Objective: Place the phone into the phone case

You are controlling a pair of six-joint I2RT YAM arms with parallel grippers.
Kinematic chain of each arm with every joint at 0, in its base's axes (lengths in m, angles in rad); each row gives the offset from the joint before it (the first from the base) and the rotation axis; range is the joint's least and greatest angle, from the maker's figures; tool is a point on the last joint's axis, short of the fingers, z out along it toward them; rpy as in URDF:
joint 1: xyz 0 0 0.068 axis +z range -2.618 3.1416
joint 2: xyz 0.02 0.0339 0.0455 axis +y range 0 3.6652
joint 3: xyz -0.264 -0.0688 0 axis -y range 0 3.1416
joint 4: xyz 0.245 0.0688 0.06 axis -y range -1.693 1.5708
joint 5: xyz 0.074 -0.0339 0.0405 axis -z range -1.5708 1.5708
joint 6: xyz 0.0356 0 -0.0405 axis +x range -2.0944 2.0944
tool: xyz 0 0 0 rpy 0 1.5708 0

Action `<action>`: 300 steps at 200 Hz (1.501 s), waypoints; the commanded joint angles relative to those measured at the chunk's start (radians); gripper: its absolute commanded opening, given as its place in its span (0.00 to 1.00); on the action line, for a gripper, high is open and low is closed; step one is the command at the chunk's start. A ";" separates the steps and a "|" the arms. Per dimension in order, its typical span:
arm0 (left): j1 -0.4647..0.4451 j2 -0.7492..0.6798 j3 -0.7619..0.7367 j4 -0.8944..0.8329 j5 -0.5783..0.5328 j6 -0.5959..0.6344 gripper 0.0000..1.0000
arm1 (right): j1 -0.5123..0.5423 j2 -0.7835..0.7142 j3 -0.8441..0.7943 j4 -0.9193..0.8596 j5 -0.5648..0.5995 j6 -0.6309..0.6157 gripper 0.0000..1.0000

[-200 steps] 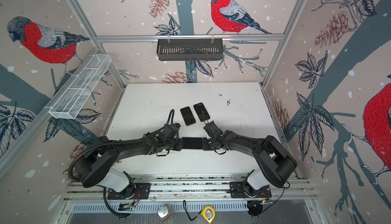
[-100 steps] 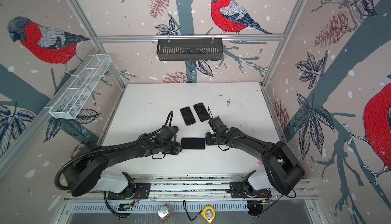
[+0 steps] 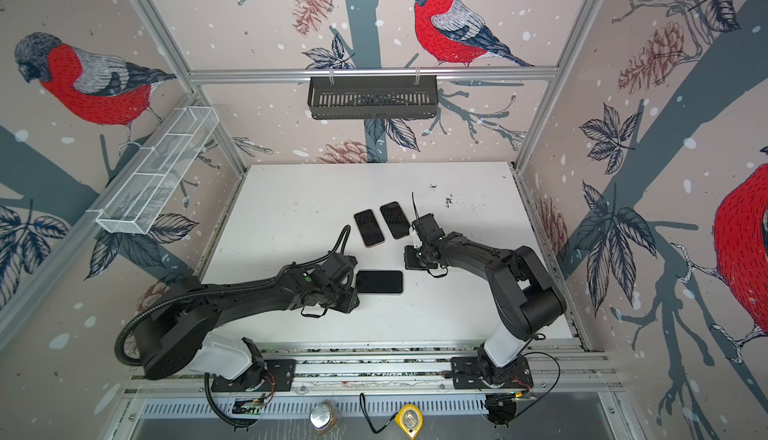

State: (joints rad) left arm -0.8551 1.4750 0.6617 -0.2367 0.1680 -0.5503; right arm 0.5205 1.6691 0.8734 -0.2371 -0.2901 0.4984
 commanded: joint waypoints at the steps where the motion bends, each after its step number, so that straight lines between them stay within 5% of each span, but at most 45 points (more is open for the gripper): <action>1: -0.002 0.027 -0.008 -0.055 -0.020 -0.004 0.32 | 0.019 0.022 0.003 0.039 -0.038 0.010 0.12; 89: 0.130 0.087 0.046 -0.021 -0.024 0.061 0.34 | 0.156 -0.175 -0.231 0.088 -0.037 0.113 0.12; 128: 0.139 0.072 0.074 -0.050 -0.026 0.071 0.34 | 0.140 -0.257 -0.249 0.048 0.010 0.113 0.13; 300: 0.136 0.086 0.066 0.042 0.073 0.038 0.34 | 0.253 -0.235 -0.216 0.067 -0.018 0.135 0.17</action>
State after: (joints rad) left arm -0.7189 1.5700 0.7284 -0.1413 0.2565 -0.5091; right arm 0.7773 1.4456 0.6468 -0.1566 -0.3325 0.6338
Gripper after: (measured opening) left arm 0.339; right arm 0.167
